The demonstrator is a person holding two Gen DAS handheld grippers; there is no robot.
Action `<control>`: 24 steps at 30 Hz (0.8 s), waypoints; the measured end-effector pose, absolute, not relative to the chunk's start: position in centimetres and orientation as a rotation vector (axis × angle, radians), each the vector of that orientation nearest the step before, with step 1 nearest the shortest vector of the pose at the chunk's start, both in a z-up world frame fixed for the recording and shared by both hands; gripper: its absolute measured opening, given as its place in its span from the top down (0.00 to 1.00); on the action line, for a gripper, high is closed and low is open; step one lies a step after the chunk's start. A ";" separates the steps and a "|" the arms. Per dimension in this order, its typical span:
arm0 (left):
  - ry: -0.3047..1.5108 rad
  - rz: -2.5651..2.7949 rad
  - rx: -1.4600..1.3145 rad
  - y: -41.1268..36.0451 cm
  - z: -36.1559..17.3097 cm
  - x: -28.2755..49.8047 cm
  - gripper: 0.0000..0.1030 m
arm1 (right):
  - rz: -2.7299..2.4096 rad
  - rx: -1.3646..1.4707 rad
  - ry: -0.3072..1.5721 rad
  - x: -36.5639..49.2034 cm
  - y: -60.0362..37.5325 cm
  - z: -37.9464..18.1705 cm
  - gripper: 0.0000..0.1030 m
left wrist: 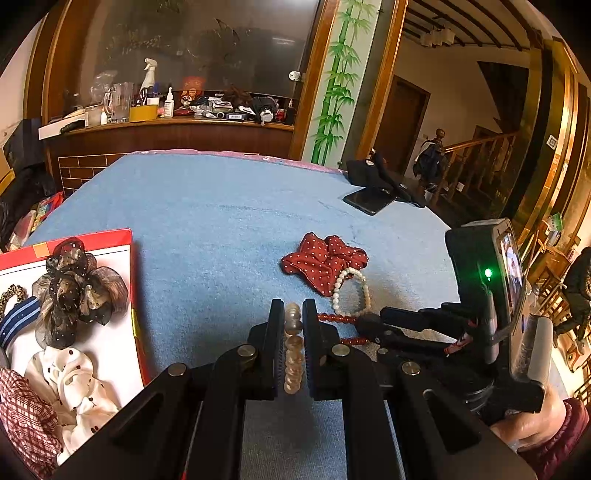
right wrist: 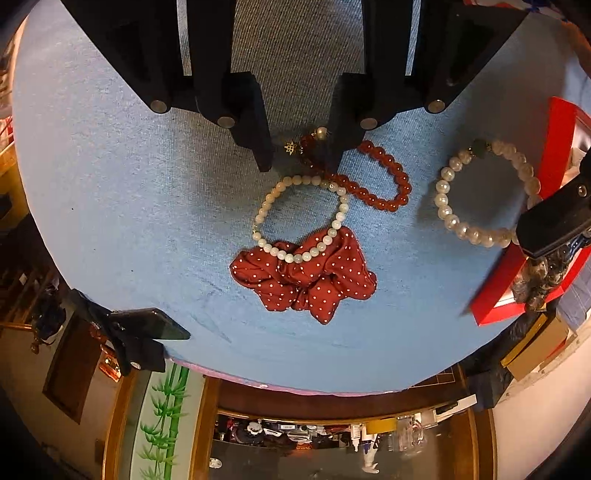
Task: Organize jewelry
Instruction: 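Grasp the red bead bracelet with the right gripper while the left holds the pearl bracelet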
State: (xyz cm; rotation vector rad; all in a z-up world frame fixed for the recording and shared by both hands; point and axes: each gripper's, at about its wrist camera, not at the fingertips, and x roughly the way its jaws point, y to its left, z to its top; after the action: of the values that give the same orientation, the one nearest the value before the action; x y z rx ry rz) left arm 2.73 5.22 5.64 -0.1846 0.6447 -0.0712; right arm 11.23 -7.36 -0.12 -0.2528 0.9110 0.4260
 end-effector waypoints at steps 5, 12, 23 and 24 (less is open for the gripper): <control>0.645 -0.074 -0.183 5.2 5.6 2.7 0.91 | 0.466 -0.180 0.963 11.7 -7.8 0.0 0.93; 0.633 -0.078 -0.190 5.3 6.0 2.5 0.91 | 0.496 -0.080 0.940 10.6 -8.8 1.8 0.94; 0.586 -0.127 -0.190 4.8 6.7 1.9 0.91 | 0.544 0.140 0.806 9.2 -12.4 6.3 0.93; 0.581 -0.127 -0.187 4.8 6.7 1.8 0.91 | 0.548 0.146 0.797 9.2 -12.4 6.6 0.93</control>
State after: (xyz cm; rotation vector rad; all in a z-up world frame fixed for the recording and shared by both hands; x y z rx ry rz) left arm 1.84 4.75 6.73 -0.1871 0.5807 -0.1273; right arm 9.20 -12.40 6.61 0.1464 0.7974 0.5476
